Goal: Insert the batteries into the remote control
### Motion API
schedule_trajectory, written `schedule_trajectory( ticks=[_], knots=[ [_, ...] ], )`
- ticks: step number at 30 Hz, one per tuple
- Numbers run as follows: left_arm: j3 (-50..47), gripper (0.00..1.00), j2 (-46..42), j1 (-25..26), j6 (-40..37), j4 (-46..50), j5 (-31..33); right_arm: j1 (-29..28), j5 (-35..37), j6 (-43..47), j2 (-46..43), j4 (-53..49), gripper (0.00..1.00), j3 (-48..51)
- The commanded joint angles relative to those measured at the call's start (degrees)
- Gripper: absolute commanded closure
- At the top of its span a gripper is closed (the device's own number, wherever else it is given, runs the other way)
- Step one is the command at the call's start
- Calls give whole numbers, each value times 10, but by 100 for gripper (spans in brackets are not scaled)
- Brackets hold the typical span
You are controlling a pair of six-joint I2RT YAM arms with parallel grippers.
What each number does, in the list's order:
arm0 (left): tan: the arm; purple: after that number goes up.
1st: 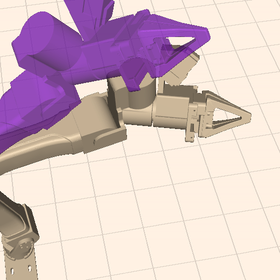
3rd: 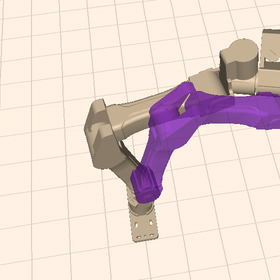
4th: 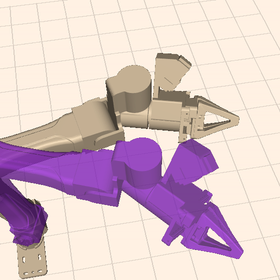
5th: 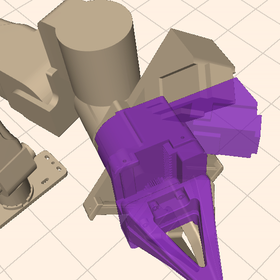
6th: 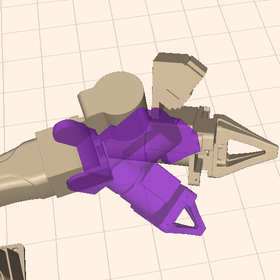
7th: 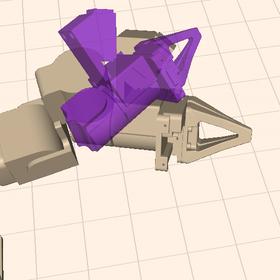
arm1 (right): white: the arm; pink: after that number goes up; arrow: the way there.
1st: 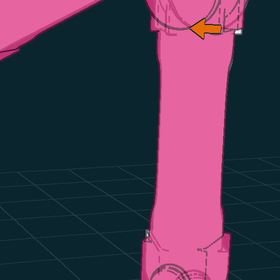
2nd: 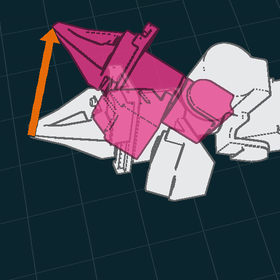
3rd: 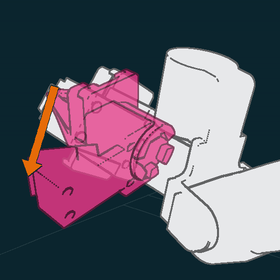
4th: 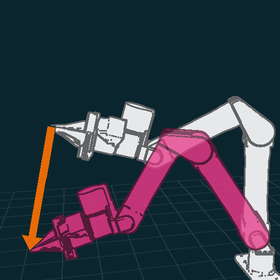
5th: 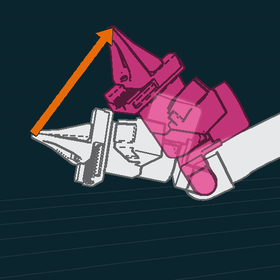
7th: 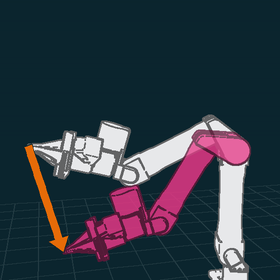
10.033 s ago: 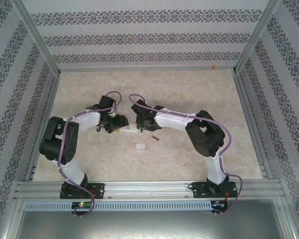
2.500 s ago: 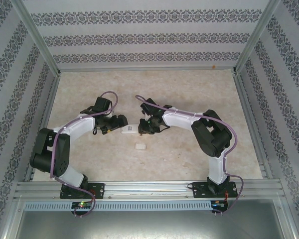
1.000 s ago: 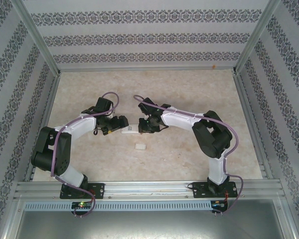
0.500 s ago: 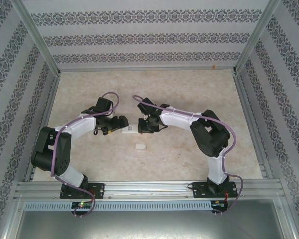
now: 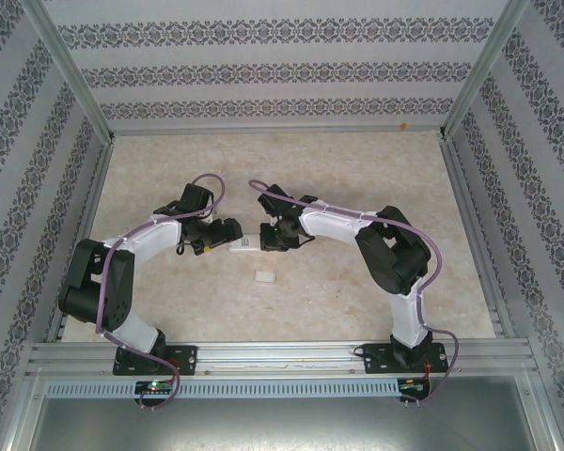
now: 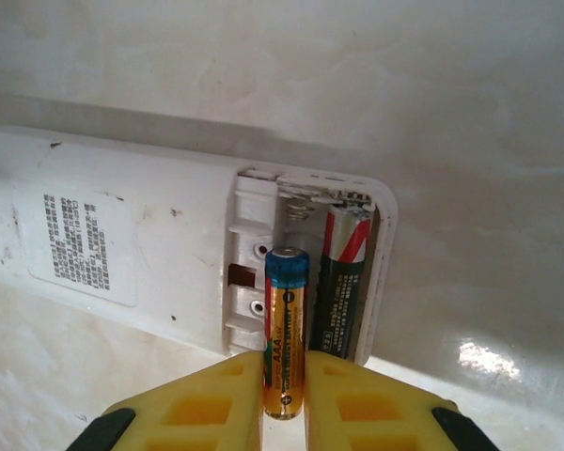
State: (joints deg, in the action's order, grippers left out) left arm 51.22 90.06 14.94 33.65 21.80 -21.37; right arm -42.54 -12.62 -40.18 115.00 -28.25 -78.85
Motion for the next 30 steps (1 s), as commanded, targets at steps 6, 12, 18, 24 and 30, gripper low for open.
schedule_trajectory(
  ticks=[6,12,18,24,30],
  knots=[
    [6,14,2,4,-2,-3,5,1,19,2,14,-9,79,-20],
    [5,14,2,4,0,-6,1,4,35,13,27,-20,80,-41],
    [2,14,0,5,-1,-6,2,4,48,22,40,-30,80,-58],
    [2,14,0,4,-2,-7,2,4,44,25,27,-35,78,-51],
    [6,14,4,4,2,-9,-1,4,27,16,2,-35,85,-35]
  ],
)
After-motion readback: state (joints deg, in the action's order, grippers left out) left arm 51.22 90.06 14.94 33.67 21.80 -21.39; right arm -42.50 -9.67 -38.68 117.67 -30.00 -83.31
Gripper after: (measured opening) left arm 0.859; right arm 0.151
